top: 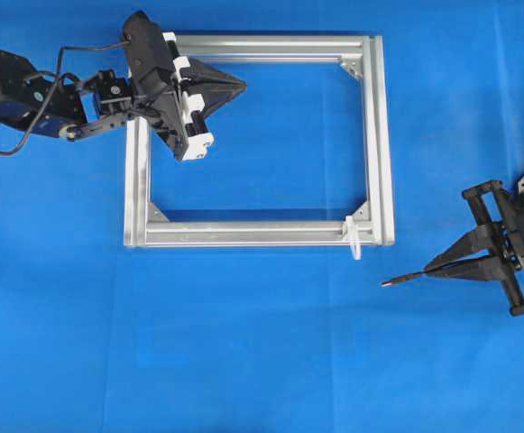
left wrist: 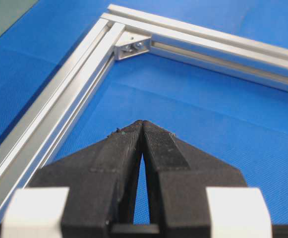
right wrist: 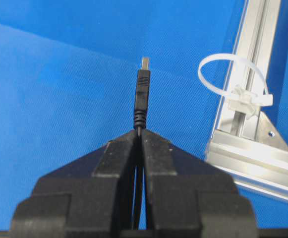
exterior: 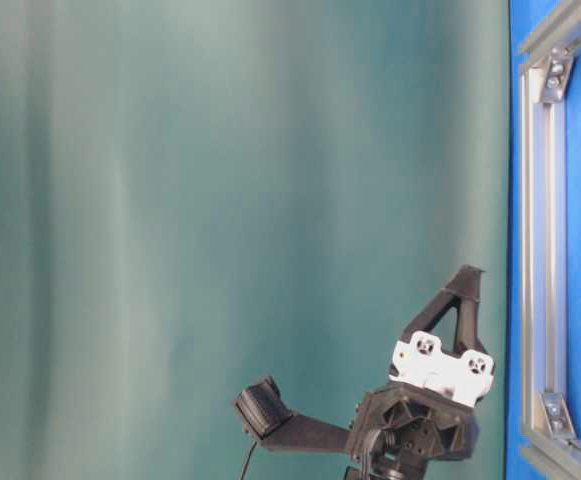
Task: Insert the wire through the string loop located on the right side.
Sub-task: 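Lift the cable and move the right gripper rightward toward the frame, then push the cable plug leftward through the white zip-tie loop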
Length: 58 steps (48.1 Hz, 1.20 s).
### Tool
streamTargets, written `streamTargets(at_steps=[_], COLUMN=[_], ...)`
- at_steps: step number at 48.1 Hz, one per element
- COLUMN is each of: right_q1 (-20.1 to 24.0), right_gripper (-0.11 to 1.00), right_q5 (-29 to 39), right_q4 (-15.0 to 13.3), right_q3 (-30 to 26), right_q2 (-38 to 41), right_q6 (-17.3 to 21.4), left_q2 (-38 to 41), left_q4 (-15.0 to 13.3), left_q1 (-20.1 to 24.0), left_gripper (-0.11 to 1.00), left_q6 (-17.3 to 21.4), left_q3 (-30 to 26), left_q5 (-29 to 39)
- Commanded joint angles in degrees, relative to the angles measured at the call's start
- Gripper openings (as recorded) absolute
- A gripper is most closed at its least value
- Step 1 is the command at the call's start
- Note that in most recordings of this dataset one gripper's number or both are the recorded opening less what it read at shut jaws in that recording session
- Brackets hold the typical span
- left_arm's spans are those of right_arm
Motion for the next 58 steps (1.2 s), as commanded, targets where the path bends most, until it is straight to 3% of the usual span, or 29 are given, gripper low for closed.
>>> streamTargets(at_steps=[1, 21, 58], right_q1=[-1.2, -11.3, -11.9], right_gripper=[-0.04, -0.04, -0.04], right_q5=[-0.9, -5.1, -6.0], right_q4=[0.2, 0.2, 0.2], right_q3=[-0.5, -0.4, -0.5], right_q2=[0.6, 5.9, 7.2], right_q6=[0.1, 0.1, 0.1], left_q2=[-1.7, -1.6, -1.7], left_q4=[0.2, 0.2, 0.2], left_q1=[-0.1, -0.2, -0.5], left_gripper=[0.00, 0.00, 0.00], left_q6=[0.1, 0.0, 0.1], left_q3=[-1.0, -1.1, -1.1], left_q5=[-0.6, -0.6, -0.6])
